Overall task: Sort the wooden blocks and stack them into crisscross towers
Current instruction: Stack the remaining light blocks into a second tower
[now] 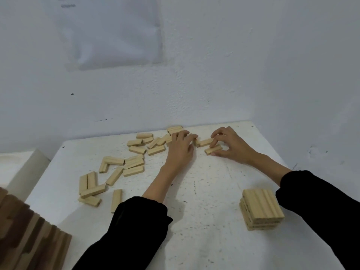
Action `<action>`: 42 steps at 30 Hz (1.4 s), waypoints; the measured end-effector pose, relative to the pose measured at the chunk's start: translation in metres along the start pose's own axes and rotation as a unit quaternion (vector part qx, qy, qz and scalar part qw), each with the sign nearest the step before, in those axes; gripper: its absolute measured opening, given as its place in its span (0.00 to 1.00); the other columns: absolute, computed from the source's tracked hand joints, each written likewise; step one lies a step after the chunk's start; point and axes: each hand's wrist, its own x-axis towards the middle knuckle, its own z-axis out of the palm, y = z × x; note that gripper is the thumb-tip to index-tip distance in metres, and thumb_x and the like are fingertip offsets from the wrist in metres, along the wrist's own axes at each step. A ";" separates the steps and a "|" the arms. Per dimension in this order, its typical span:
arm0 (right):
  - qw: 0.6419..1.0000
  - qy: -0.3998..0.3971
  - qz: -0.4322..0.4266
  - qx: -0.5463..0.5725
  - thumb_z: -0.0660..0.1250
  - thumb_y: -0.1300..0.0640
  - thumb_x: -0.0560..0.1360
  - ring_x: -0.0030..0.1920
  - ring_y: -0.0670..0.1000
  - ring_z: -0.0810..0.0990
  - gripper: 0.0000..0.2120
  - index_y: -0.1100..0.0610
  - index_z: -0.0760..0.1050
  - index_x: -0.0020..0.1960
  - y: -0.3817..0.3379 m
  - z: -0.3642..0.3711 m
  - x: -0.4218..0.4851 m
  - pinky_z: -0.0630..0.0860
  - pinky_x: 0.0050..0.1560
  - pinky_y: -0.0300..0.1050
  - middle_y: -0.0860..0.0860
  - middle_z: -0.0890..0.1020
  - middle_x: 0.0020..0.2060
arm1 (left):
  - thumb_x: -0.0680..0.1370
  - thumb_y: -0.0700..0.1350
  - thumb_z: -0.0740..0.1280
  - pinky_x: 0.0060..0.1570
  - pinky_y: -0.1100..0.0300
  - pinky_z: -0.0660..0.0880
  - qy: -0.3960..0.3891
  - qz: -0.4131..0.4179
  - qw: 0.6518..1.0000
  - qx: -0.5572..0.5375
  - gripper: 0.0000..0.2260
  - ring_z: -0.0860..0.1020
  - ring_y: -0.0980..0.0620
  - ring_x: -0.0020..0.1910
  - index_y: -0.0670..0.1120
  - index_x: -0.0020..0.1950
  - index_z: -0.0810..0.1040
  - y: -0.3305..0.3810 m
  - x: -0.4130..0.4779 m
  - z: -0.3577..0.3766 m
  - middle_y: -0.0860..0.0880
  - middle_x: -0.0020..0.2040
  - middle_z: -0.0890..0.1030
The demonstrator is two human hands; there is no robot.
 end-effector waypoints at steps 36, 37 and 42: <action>0.999 -0.029 0.021 0.023 0.77 0.63 0.65 0.43 0.47 0.79 0.09 0.59 0.78 0.41 -0.062 -0.056 -0.022 0.78 0.46 0.45 0.51 0.81 0.41 | 0.73 0.50 0.71 0.59 0.55 0.62 0.013 -0.002 0.998 -0.056 0.24 0.68 0.49 0.62 0.47 0.67 0.70 0.011 -0.043 -0.048 0.50 0.63 0.74; 0.999 -0.042 0.006 0.010 0.77 0.63 0.65 0.43 0.48 0.79 0.10 0.60 0.78 0.42 -0.072 -0.059 -0.024 0.77 0.47 0.45 0.51 0.81 0.41 | 0.73 0.49 0.72 0.59 0.57 0.63 0.006 0.000 0.997 -0.076 0.25 0.68 0.49 0.62 0.47 0.68 0.70 0.012 -0.049 -0.054 0.50 0.63 0.74; 0.992 -0.104 -0.059 -0.032 0.77 0.59 0.65 0.44 0.44 0.78 0.11 0.58 0.78 0.44 -0.129 -0.059 -0.044 0.75 0.47 0.37 0.46 0.80 0.41 | 0.72 0.47 0.73 0.50 0.69 0.64 -0.041 0.003 0.994 -0.101 0.26 0.71 0.55 0.56 0.46 0.68 0.70 0.010 -0.087 -0.085 0.51 0.60 0.74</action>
